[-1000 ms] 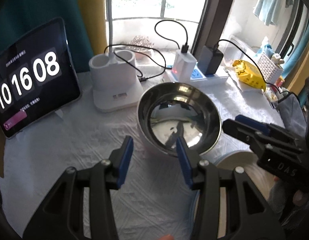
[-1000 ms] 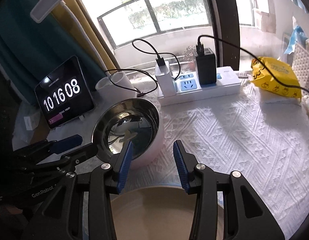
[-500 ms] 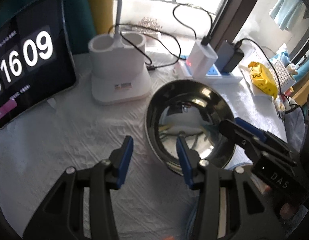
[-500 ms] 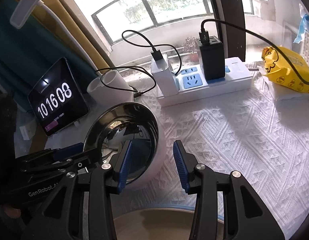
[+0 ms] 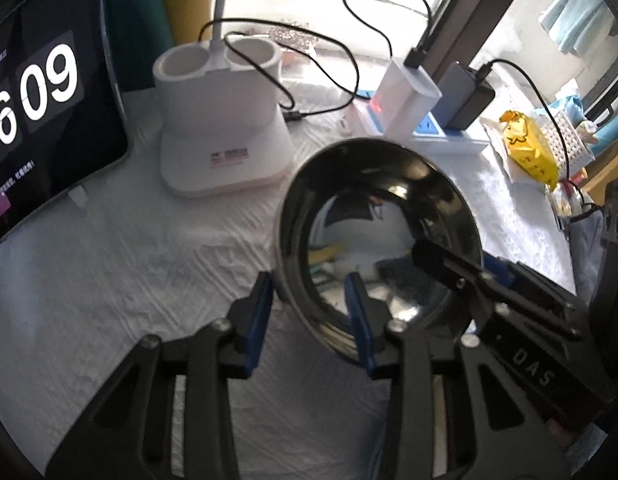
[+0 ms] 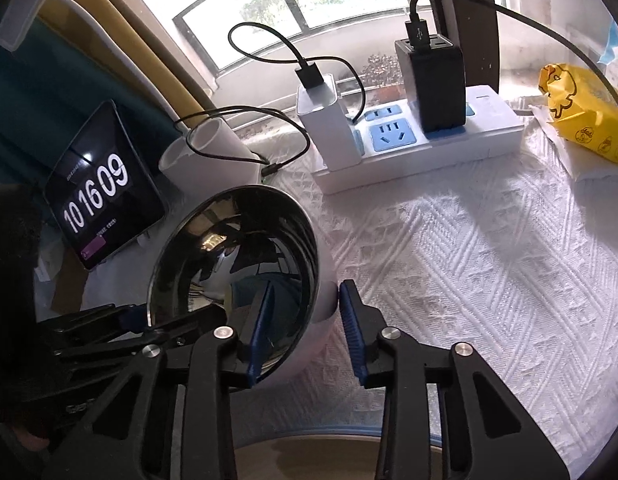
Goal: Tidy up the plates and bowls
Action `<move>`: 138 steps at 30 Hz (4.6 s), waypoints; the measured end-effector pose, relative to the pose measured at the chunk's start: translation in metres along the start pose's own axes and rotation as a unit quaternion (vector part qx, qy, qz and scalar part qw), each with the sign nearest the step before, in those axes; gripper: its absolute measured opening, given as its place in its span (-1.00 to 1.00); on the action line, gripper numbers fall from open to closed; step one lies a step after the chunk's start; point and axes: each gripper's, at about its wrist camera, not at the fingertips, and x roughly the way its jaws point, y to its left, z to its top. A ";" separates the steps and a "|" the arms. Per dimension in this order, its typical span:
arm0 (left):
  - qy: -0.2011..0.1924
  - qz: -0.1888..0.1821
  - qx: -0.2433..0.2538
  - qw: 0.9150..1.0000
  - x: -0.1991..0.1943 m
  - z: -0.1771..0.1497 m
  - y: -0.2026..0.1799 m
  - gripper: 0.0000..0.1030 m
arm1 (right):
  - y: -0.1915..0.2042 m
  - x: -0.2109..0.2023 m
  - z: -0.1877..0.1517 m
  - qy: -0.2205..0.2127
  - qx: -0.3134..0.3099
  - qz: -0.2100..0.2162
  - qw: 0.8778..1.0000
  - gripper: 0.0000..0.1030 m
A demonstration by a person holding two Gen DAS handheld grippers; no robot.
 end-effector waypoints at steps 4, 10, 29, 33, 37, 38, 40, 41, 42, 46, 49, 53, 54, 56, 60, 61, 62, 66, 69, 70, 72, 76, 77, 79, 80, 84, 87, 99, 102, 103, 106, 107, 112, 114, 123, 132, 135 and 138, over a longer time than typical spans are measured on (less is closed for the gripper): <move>-0.004 0.000 0.003 1.000 -0.002 0.001 0.000 -0.37 | -0.002 -0.001 0.000 -0.003 -0.002 -0.008 1.000 -0.49; -0.011 0.006 0.013 1.000 -0.005 0.000 -0.004 -0.37 | 0.001 -0.003 0.001 -0.008 -0.008 -0.019 1.000 -0.53; -0.038 -0.003 0.022 0.999 -0.045 -0.013 -0.003 -0.37 | 0.016 -0.037 -0.001 -0.039 -0.031 -0.031 0.998 -0.53; -0.043 -0.005 0.023 0.999 -0.056 -0.020 -0.002 -0.37 | 0.022 -0.046 -0.004 -0.044 -0.035 -0.033 0.998 -0.53; -0.050 -0.007 0.025 0.998 -0.069 -0.026 -0.004 -0.37 | 0.027 -0.058 -0.008 -0.050 -0.038 -0.034 0.997 -0.53; -0.051 -0.008 0.025 0.998 -0.072 -0.028 -0.005 -0.37 | 0.028 -0.061 -0.009 -0.052 -0.038 -0.034 0.997 -0.53; -0.055 -0.009 0.025 0.998 -0.078 -0.031 -0.006 -0.37 | 0.031 -0.067 -0.012 -0.055 -0.040 -0.035 0.997 -0.53; -0.056 -0.009 0.025 0.998 -0.080 -0.033 -0.007 -0.37 | 0.032 -0.070 -0.014 -0.056 -0.041 -0.036 0.997 -0.53; -0.058 -0.010 0.026 0.998 -0.083 -0.035 -0.007 -0.37 | 0.034 -0.074 -0.016 -0.059 -0.043 -0.036 0.997 -0.53; -0.061 -0.013 0.026 0.998 -0.092 -0.044 -0.008 -0.37 | 0.039 -0.086 -0.022 -0.064 -0.045 -0.037 0.996 -0.53; -0.064 -0.013 0.026 0.998 -0.096 -0.049 -0.010 -0.37 | 0.042 -0.093 -0.027 -0.067 -0.047 -0.039 0.996 -0.53; -0.068 -0.014 0.027 0.997 -0.105 -0.057 -0.012 -0.37 | 0.048 -0.102 -0.033 -0.070 -0.050 -0.040 0.995 -0.53; -0.069 -0.014 0.027 0.997 -0.106 -0.058 -0.011 -0.37 | 0.049 -0.104 -0.035 -0.071 -0.051 -0.040 0.995 -0.53; -0.072 -0.014 0.027 0.997 -0.111 -0.062 -0.011 -0.37 | 0.052 -0.107 -0.037 -0.073 -0.052 -0.040 0.995 -0.53; -0.076 -0.014 0.023 0.997 -0.119 -0.070 -0.009 -0.37 | 0.058 -0.115 -0.044 -0.076 -0.056 -0.040 0.995 -0.53; -0.077 -0.014 0.023 0.997 -0.121 -0.073 -0.008 -0.37 | 0.060 -0.117 -0.045 -0.077 -0.058 -0.040 0.995 -0.53; -0.078 -0.015 0.022 0.997 -0.123 -0.075 -0.008 -0.37 | 0.061 -0.118 -0.047 -0.078 -0.059 -0.040 0.994 -0.53; -0.079 -0.015 0.021 0.997 -0.127 -0.084 -0.007 -0.37 | 0.066 -0.124 -0.055 -0.080 -0.062 -0.041 0.994 -0.53; -0.081 -0.016 0.021 0.996 -0.132 -0.090 -0.006 -0.37 | 0.070 -0.128 -0.061 -0.080 -0.064 -0.042 0.994 -0.53; -0.082 -0.016 0.021 0.996 -0.134 -0.092 -0.005 -0.37 | 0.071 -0.129 -0.063 -0.081 -0.064 -0.042 0.994 -0.53; -0.084 -0.017 0.020 0.996 -0.137 -0.095 -0.004 -0.37 | 0.074 -0.132 -0.066 -0.083 -0.066 -0.042 0.994 -0.53; -0.089 -0.018 0.021 0.996 -0.145 -0.102 -0.004 -0.37 | 0.079 -0.138 -0.072 -0.086 -0.068 -0.044 0.993 -0.53; -0.090 -0.019 0.021 0.996 -0.147 -0.104 -0.003 -0.37 | 0.081 -0.141 -0.073 -0.087 -0.069 -0.044 0.993 -0.53; -0.093 -0.020 0.021 0.995 -0.150 -0.107 -0.003 -0.37 | 0.084 -0.145 -0.076 -0.090 -0.070 -0.044 0.992 -0.53; -0.094 -0.020 0.021 0.995 -0.152 -0.109 -0.003 -0.37 | 0.085 -0.147 -0.077 -0.091 -0.071 -0.043 0.992 -0.53; -0.098 -0.022 0.021 0.995 -0.159 -0.118 -0.002 -0.37 | 0.089 -0.153 -0.083 -0.094 -0.073 -0.044 0.992 -0.53; -0.101 -0.023 0.021 0.994 -0.164 -0.124 -0.002 -0.37 | 0.092 -0.158 -0.089 -0.096 -0.073 -0.043 0.992 -0.53; -0.105 -0.024 0.021 0.994 -0.176 -0.147 0.000 -0.37 | 0.104 -0.175 -0.112 -0.105 -0.081 -0.043 0.990 -0.53; -0.106 -0.023 0.021 0.994 -0.179 -0.154 0.001 -0.37 | 0.106 -0.176 -0.117 -0.105 -0.083 -0.043 0.990 -0.53; -0.107 -0.023 0.021 0.994 -0.180 -0.156 0.002 -0.37 | 0.107 -0.177 -0.119 -0.105 -0.084 -0.044 0.990 -0.53; -0.108 -0.022 0.020 0.994 -0.183 -0.161 0.002 -0.37 | 0.109 -0.179 -0.124 -0.105 -0.085 -0.043 0.990 -0.53; -0.108 -0.021 0.020 0.994 -0.183 -0.163 0.003 -0.37 | 0.110 -0.179 -0.125 -0.105 -0.086 -0.043 0.990 -0.53; -0.108 -0.021 0.018 0.994 -0.185 -0.170 0.005 -0.37 | 0.114 -0.183 -0.131 -0.107 -0.089 -0.041 0.989 -0.53; -0.106 -0.021 0.017 0.994 -0.185 -0.173 0.006 -0.37 | 0.116 -0.184 -0.134 -0.107 -0.091 -0.039 0.989 -0.53; -0.101 -0.025 0.006 0.995 -0.184 -0.187 0.015 -0.37 | 0.122 -0.186 -0.145 -0.104 -0.098 -0.033 0.989 -0.53; -0.092 -0.026 -0.003 0.995 -0.177 -0.199 0.021 -0.37 | 0.131 -0.184 -0.154 -0.100 -0.108 -0.032 0.989 -0.53; -0.091 -0.026 -0.005 0.996 -0.176 -0.203 0.023 -0.37 | 0.132 -0.181 -0.158 -0.097 -0.108 -0.031 0.989 -0.53; -0.088 -0.027 -0.007 0.996 -0.174 -0.206 0.025 -0.37 | 0.132 -0.178 -0.161 -0.094 -0.109 -0.031 0.989 -0.53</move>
